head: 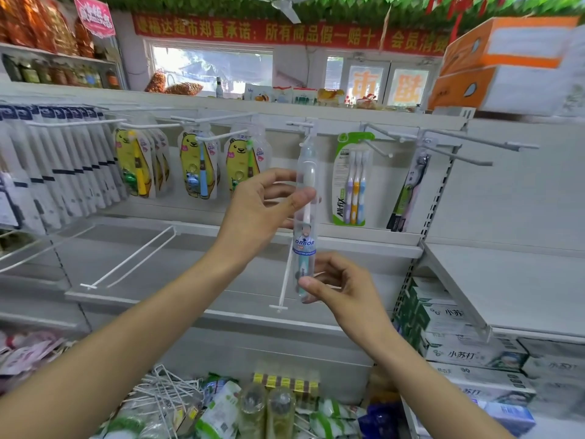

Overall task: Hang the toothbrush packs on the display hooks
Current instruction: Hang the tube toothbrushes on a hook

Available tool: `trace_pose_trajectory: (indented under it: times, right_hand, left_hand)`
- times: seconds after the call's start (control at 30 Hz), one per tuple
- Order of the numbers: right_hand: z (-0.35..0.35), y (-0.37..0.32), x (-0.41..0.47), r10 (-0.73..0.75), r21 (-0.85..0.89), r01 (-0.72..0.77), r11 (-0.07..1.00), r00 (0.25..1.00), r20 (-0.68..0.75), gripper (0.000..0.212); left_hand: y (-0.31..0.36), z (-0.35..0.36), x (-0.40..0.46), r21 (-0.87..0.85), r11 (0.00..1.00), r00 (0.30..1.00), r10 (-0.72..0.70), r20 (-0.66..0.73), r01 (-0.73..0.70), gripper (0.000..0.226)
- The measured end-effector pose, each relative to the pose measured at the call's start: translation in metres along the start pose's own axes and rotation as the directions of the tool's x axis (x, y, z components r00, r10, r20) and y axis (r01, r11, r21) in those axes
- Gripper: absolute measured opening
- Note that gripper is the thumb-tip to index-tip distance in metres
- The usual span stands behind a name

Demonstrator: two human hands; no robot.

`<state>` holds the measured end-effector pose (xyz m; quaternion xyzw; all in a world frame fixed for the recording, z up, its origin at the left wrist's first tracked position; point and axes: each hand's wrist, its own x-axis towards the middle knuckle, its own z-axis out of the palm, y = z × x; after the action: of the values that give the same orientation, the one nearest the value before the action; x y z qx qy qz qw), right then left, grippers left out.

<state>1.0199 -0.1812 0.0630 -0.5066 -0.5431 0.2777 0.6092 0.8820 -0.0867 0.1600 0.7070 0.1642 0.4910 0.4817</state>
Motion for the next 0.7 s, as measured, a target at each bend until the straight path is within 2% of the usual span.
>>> trace_pose_trajectory:
  times: [0.2,0.47,0.7]
  right_hand:
    - [0.009,0.003,0.009,-0.008,0.013,0.008,1.0,1.0,-0.005,0.02]
    - [0.012,0.008,0.017,0.026,0.057,-0.025,0.998,0.999,-0.028,0.022]
    - [0.008,0.019,0.041,0.025,0.016,-0.024,1.0,0.998,-0.064,0.02]
  left_hand:
    - [-0.005,-0.008,0.008,-0.036,0.999,0.999,-0.014,-0.043,0.012,0.017]
    - [-0.018,-0.007,0.024,-0.039,0.999,0.998,-0.039,-0.049,0.037,0.019]
    - [-0.036,-0.003,0.047,-0.016,0.999,0.997,-0.049,-0.052,0.049,0.023]
